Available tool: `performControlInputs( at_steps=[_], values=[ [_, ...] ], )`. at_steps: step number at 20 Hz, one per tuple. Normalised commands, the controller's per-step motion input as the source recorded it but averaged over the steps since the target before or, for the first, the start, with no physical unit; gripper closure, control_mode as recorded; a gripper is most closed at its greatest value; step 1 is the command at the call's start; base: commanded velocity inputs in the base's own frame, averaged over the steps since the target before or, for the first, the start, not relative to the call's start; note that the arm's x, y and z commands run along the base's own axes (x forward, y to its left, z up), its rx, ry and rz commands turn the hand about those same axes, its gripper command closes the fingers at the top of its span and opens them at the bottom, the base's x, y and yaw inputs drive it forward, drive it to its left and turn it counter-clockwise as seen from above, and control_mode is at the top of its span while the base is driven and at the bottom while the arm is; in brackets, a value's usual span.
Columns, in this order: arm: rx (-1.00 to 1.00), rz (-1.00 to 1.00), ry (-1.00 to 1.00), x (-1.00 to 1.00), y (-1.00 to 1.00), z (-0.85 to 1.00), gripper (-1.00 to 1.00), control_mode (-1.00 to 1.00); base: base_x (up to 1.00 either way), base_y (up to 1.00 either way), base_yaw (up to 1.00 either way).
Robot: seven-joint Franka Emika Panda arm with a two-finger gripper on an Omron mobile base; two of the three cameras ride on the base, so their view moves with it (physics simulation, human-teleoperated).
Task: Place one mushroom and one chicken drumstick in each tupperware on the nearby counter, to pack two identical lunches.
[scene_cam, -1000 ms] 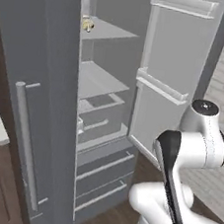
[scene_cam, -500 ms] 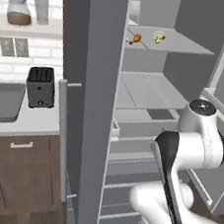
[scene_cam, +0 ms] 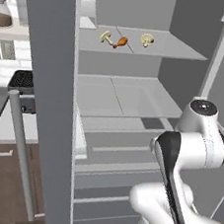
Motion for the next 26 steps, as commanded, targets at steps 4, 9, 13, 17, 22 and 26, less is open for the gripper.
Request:
performControlInputs(
  at_steps=[4, 9, 13, 17, 22, 26],
  values=[
    [0.00, 0.00, 0.00, 0.00, 0.00, 0.00, -1.00, 1.00, 0.63, 0.43, 0.00],
    [0.00, 0.00, 0.00, 0.00, 0.00, 0.00, -1.00, 1.00, 0.57, 0.16, 0.00],
    [0.00, 0.00, 0.00, 0.00, 0.00, 0.00, -1.00, 1.00, 0.00, 0.00, 0.00],
    [0.00, 0.00, -0.05, 0.00, 0.01, 0.00, -1.00, -1.00, 0.01, 0.05, 0.00],
    [0.00, 0.01, -0.30, 0.09, 0.00, 0.21, -1.00, -1.00, 0.00, 0.00, 0.00],
    [0.00, 0.04, -0.47, 0.36, 0.00, 0.87, -1.00, -1.00, 0.00, 0.00, 0.00]
  ],
)
